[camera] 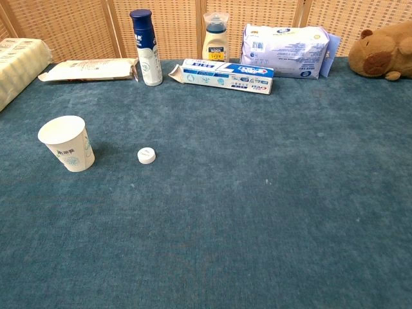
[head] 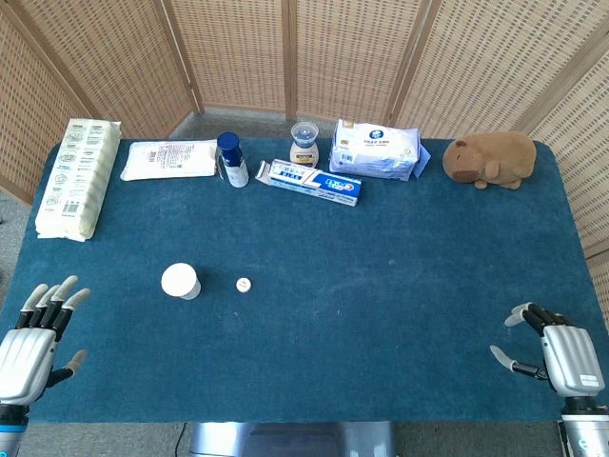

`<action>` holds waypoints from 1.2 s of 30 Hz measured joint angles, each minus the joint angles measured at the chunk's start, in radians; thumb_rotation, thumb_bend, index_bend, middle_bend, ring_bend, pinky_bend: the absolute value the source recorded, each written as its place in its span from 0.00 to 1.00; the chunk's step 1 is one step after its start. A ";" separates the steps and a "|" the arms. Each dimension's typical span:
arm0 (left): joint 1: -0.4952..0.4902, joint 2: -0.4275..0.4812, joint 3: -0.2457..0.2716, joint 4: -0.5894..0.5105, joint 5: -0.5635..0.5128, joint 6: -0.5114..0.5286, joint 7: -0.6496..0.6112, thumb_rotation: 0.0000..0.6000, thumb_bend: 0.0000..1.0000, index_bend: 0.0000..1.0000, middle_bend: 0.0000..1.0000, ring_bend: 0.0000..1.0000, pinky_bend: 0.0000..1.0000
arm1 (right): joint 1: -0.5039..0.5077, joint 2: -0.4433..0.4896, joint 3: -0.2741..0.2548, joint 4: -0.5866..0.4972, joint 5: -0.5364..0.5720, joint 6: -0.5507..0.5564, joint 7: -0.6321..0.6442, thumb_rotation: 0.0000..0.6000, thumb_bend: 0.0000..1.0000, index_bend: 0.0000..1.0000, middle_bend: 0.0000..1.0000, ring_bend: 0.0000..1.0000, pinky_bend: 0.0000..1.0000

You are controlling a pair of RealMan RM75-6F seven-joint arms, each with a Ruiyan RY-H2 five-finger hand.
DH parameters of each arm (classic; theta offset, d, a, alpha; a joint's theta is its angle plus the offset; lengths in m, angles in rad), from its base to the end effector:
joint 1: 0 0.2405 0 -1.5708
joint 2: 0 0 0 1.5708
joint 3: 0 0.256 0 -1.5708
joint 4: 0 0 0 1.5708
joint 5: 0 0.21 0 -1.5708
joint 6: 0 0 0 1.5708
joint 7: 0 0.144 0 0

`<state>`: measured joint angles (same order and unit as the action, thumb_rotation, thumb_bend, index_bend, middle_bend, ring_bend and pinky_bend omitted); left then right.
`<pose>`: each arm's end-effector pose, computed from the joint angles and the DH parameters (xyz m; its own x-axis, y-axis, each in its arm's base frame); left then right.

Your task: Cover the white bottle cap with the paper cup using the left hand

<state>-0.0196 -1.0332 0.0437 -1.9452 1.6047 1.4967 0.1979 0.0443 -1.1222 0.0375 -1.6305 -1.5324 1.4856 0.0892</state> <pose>-0.2514 0.1394 0.1479 0.3553 0.1018 0.9292 0.9346 -0.0584 -0.3509 -0.3106 -0.1655 0.1529 0.2936 -0.0313 0.9554 -0.9559 -0.0021 0.2937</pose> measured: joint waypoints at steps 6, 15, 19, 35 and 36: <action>-0.012 -0.009 -0.003 0.001 -0.011 -0.022 0.009 1.00 0.25 0.09 0.02 0.00 0.00 | 0.004 -0.003 0.002 0.002 0.007 -0.010 -0.006 0.68 0.26 0.44 0.37 0.41 0.39; -0.048 0.005 -0.024 -0.006 -0.027 -0.064 0.001 1.00 0.24 0.09 0.02 0.00 0.00 | 0.007 -0.007 0.005 0.015 0.000 0.000 0.014 0.68 0.26 0.44 0.37 0.41 0.39; -0.089 0.015 -0.039 -0.004 -0.051 -0.129 0.012 1.00 0.24 0.09 0.02 0.00 0.00 | 0.000 -0.004 0.005 0.018 -0.006 0.015 0.023 0.68 0.26 0.44 0.37 0.41 0.39; -0.378 -0.058 -0.162 0.034 -0.382 -0.495 0.225 1.00 0.15 0.10 0.02 0.00 0.00 | -0.025 0.024 0.004 -0.003 0.006 0.045 0.013 0.68 0.26 0.44 0.37 0.41 0.39; -0.394 -0.068 -0.168 0.039 -0.404 -0.508 0.239 1.00 0.15 0.10 0.02 0.00 0.00 | -0.025 0.024 0.005 -0.006 0.007 0.044 0.010 0.68 0.26 0.44 0.37 0.41 0.39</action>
<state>-0.4138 -1.1009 -0.1239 -1.9061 1.2009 0.9883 0.4366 0.0192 -1.0979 0.0422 -1.6361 -1.5255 1.5294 0.0995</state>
